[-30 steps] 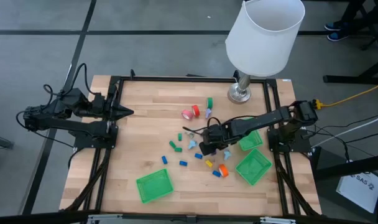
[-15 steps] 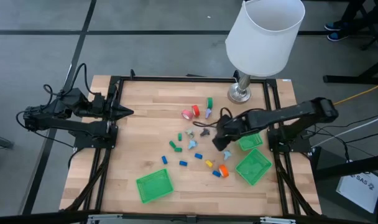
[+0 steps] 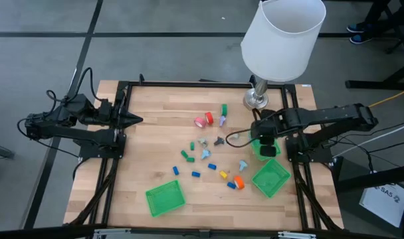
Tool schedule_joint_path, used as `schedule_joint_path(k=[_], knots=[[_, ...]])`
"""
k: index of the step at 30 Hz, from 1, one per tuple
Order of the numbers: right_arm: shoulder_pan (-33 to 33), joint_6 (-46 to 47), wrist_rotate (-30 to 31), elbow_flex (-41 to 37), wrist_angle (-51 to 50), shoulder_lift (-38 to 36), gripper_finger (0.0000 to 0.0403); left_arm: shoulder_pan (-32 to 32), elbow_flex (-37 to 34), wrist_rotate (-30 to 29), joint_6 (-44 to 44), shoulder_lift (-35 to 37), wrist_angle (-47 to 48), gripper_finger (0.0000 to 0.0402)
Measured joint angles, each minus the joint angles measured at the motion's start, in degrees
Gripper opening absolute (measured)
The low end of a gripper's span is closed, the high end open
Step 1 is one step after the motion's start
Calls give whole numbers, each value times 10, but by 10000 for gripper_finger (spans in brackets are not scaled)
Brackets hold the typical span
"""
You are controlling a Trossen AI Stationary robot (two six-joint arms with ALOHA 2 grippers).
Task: Pick and place Stapler, Stapler remover, tape
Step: Put the blue tape into the top right green bin
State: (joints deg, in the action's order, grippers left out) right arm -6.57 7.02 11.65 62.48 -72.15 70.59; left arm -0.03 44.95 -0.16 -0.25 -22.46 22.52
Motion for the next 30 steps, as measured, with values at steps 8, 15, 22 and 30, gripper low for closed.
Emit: schedule_joint_path(k=[8,15,22,30], knots=[[38,-142,44,0,-24,25,106,0,0,0,0,0,0,7],[79,-156,41,0,-23,45,115,0,0,0,0,0,0,8],[99,-180,-7,-42,13,47,104,0,0,0,0,0,0,6],[105,-165,-7,-104,41,47,121,0,0,0,0,0,0,7]])
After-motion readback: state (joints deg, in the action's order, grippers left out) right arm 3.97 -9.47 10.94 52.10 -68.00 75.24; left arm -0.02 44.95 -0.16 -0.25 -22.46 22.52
